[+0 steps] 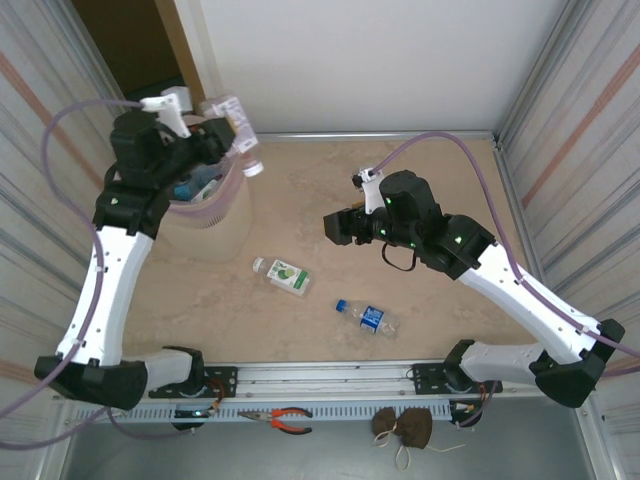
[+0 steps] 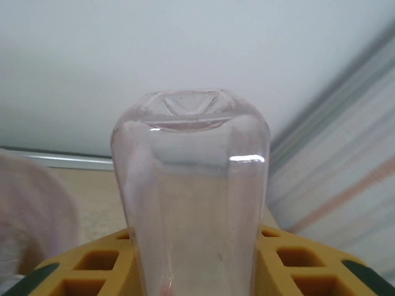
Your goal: Put the plastic bottles in the bin
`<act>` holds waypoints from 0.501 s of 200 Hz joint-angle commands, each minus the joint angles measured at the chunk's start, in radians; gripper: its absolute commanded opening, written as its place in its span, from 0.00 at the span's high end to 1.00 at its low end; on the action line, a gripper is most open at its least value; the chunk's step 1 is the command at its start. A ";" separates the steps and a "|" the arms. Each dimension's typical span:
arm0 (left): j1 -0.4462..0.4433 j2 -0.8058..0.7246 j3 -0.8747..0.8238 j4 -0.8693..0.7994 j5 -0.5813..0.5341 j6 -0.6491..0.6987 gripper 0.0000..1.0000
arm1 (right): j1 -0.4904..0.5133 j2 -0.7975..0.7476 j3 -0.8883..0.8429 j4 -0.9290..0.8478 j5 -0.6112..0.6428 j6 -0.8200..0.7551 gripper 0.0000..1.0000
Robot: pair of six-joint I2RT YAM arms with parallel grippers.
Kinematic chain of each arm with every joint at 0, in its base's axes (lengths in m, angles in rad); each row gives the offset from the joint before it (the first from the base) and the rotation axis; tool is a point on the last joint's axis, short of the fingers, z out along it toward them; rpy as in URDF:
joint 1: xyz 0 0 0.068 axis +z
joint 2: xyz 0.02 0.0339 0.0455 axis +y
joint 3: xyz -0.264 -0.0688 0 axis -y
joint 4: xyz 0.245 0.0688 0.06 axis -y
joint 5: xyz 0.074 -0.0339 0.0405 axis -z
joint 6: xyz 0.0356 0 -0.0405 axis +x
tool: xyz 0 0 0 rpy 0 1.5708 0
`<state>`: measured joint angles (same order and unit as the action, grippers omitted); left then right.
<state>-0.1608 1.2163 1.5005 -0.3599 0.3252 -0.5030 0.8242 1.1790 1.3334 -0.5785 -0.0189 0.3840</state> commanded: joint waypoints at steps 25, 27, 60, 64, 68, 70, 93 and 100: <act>0.160 -0.062 -0.137 0.165 -0.104 -0.281 0.66 | -0.006 -0.015 0.025 -0.018 0.022 0.006 0.25; 0.162 -0.059 -0.136 0.160 -0.113 -0.293 0.66 | -0.006 -0.014 0.026 -0.018 0.022 0.007 0.25; 0.172 0.032 -0.043 0.008 -0.294 -0.479 0.69 | -0.007 -0.009 0.028 -0.018 0.022 0.010 0.25; 0.174 0.046 -0.032 -0.002 -0.301 -0.501 0.69 | -0.006 -0.009 0.029 -0.018 0.022 0.010 0.25; 0.174 0.059 -0.021 -0.011 -0.306 -0.516 0.69 | -0.006 -0.009 0.029 -0.019 0.022 0.010 0.25; 0.175 0.065 -0.016 -0.014 -0.307 -0.526 0.69 | -0.006 -0.009 0.030 -0.020 0.022 0.010 0.25; 0.179 0.132 0.036 -0.056 -0.326 -0.622 0.70 | -0.006 -0.010 0.028 -0.026 0.028 0.014 0.26; 0.180 0.152 0.056 -0.080 -0.335 -0.650 0.70 | -0.007 -0.012 0.028 -0.029 0.031 0.015 0.26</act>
<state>0.0078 1.3239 1.4811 -0.3668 0.0692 -0.9894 0.8242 1.1790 1.3334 -0.5850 -0.0166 0.3843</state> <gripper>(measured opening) 0.365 0.745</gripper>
